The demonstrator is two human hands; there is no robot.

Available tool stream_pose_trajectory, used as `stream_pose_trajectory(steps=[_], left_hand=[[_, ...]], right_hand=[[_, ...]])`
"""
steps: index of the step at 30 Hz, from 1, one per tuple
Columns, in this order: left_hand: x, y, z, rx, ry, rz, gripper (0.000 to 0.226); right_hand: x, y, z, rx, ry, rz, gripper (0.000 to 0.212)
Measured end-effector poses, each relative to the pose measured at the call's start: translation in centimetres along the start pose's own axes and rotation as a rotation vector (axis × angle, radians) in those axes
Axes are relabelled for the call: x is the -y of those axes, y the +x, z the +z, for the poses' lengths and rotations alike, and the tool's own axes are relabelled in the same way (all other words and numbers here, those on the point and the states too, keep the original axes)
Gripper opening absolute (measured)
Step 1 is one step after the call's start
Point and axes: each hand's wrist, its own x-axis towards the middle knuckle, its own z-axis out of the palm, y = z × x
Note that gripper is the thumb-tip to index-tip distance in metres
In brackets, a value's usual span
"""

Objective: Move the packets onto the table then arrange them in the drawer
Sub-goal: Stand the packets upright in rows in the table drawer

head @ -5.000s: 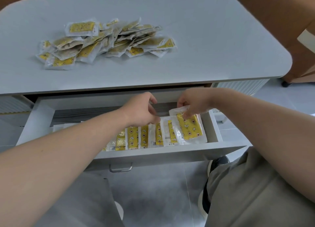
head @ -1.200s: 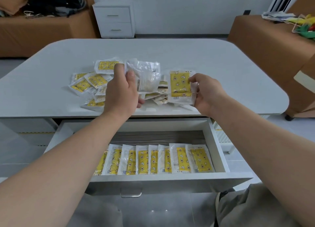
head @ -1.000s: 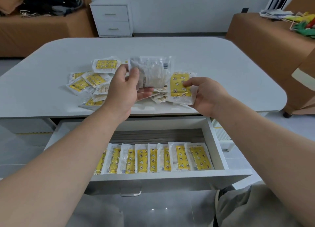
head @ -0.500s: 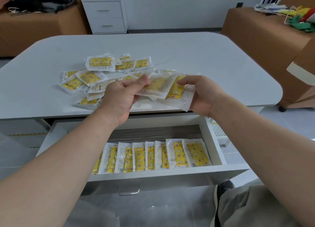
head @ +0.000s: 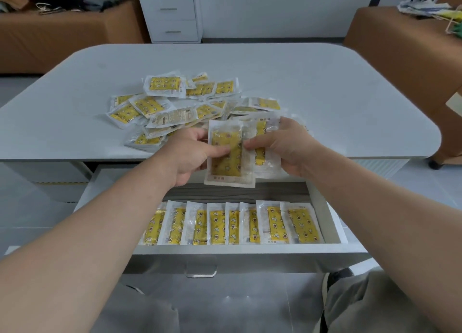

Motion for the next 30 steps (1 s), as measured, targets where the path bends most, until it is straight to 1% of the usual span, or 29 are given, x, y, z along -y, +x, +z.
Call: stream_pose_trajectory(steps=[1, 2, 5, 7, 8, 11, 14, 16, 18, 20, 22, 24, 25, 28, 30], left_hand=[[0.2, -0.1, -0.7, 0.017, 0.056, -0.015, 0.038], [0.3, -0.2, -1.6, 0.032, 0.105, -0.027, 0.036], [0.5, -0.8, -4.7, 0.063, 0.245, -0.074, 0.027], [0.7, -1.3, -7.4, 0.057, 0.33, -0.14, 0.017], [1.0, -1.6, -8.7, 0.05, 0.374, -0.18, 0.015], [3.1, -1.7, -12.7, -0.012, 0.574, -0.335, 0.011], [6.1, -1.2, -15.9, -0.129, 0.777, -0.447, 0.027], [7.9, -1.0, -17.3, -0.203, 0.85, -0.486, 0.031], [9.2, -1.0, -18.0, -0.226, 0.895, -0.521, 0.034], [10.0, -0.8, -18.1, -0.227, 0.959, -0.534, 0.039], [10.4, -0.6, -17.9, -0.214, 1.102, -0.538, 0.047], [10.6, -0.3, -17.5, -0.198, 1.201, -0.53, 0.052], [10.8, -0.2, -17.3, -0.187, 1.234, -0.523, 0.052], [11.5, 0.1, -17.5, -0.165, 1.34, -0.485, 0.051], [12.1, 0.0, -17.7, -0.152, 1.426, -0.478, 0.047]], right_hand=[[-0.3, 0.2, 0.6, 0.013, -0.041, -0.002, 0.074], [-0.6, 0.3, 1.2, 0.035, -0.073, -0.006, 0.069], [-1.4, 0.3, 3.3, 0.127, -0.126, 0.003, 0.039], [-2.0, 0.3, 4.8, 0.171, -0.162, 0.036, 0.028], [-2.3, 0.4, 5.6, 0.189, -0.194, 0.057, 0.026], [-3.6, 0.9, 8.2, 0.246, -0.305, 0.105, 0.032], [-4.8, 1.3, 10.7, 0.259, -0.373, 0.135, 0.033], [-5.7, 1.6, 12.2, 0.262, -0.387, 0.164, 0.033], [-6.9, 1.8, 13.7, 0.258, -0.406, 0.183, 0.037], [-8.2, 1.9, 14.9, 0.225, -0.412, 0.208, 0.036], [-9.4, 2.1, 16.1, 0.191, -0.392, 0.244, 0.036], [-10.3, 2.3, 17.2, 0.171, -0.372, 0.278, 0.048], [-10.7, 2.5, 17.7, 0.162, -0.358, 0.292, 0.051], [-11.5, 3.0, 18.6, 0.137, -0.325, 0.309, 0.03], [-11.9, 3.3, 19.0, 0.138, -0.29, 0.324, 0.033]])
